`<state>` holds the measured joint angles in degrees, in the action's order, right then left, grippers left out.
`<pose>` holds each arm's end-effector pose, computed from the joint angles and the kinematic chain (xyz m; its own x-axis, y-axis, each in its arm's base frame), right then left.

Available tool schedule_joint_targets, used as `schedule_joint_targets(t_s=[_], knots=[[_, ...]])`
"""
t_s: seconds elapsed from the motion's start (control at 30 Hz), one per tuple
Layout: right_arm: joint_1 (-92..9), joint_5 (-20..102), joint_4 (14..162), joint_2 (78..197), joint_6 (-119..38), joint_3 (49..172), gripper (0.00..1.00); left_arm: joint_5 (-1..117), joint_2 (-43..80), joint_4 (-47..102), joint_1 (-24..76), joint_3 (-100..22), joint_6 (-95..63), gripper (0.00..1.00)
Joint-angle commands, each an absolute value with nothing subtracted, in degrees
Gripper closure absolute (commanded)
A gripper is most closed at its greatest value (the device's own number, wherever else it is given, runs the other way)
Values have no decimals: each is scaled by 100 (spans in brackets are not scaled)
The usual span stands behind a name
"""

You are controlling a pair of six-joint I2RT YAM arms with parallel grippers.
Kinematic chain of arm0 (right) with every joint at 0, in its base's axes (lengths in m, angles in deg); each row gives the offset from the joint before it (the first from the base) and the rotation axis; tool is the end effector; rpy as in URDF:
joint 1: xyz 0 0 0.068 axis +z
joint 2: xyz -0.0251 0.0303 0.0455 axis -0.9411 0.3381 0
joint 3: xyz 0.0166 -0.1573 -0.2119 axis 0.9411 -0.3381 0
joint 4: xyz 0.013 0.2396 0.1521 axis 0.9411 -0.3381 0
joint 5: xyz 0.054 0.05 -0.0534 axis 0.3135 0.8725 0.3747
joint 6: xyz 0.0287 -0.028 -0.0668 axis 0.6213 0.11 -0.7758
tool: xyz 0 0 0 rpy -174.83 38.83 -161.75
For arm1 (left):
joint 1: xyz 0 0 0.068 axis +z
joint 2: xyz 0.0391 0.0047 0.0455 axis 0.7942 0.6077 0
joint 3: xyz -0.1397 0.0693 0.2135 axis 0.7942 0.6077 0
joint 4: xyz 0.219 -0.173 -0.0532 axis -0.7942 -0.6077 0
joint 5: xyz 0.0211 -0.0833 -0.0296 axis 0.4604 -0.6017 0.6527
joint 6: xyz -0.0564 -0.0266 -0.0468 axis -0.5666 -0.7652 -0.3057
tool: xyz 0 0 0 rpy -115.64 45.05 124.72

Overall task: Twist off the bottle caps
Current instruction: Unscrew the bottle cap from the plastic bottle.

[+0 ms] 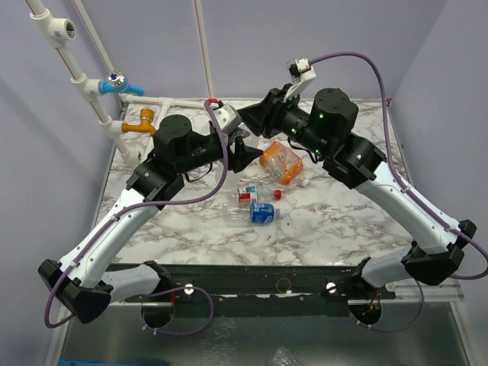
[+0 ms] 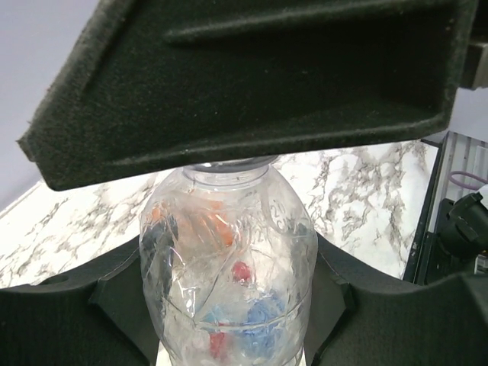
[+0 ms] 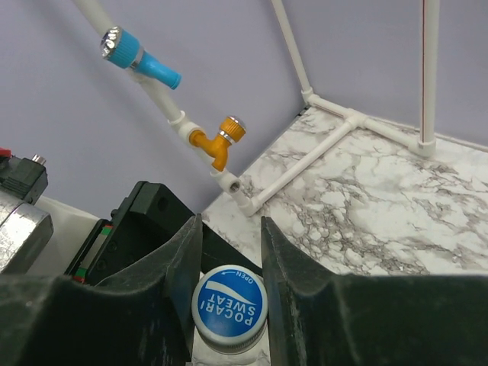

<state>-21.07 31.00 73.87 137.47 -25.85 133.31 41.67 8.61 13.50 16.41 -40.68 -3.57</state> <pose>0.2390 0.2725 0.5052 -0.2476 0.2693 -0.9307 -0.6881 0.6274 0.3646 0.2302 -0.2026 0.4354 -0.0341 0.0479 -0.9983 0.8722 0.4890 -0.0063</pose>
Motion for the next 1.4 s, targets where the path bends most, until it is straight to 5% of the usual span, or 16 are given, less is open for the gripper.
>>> schedule_joint_targets(t_s=[0.0, 0.33, 0.5, 0.6, 0.7, 0.77, 0.87, 1.37], knots=[[-2120, 3537, 7768, 13321, -2873, 13311, 97, 3823, 780, 1454, 1672, -4207, -448, 100], [-2216, 8032, 9249, 12240, -3461, 12428, 99, -577, 983, 1883, 1674, -4820, -2571, 100], [-2223, 8890, 9410, 12278, -3308, 12438, 99, -1138, 999, 1951, 1667, -4906, -2856, 100], [-2225, 8276, 9119, 12302, -3457, 12516, 89, -987, 975, 2000, 1678, -4845, -2723, 100], [-2225, 7054, 8572, 12395, -3610, 12673, 41, -641, 947, 2002, 1714, -4781, -2468, 100], [-2225, 6224, 8322, 12466, -3595, 12802, 18, -343, 934, 1997, 1716, -4740, -2262, 100], [-2225, 5346, 8157, 12498, -3587, 12910, 1, 212, 921, 1855, 1746, -4745, -1874, 100], [-2225, 3955, 6420, 13427, -3084, 14195, 2, 3166, 975, 1509, 1760, -4589, -219, 100]])
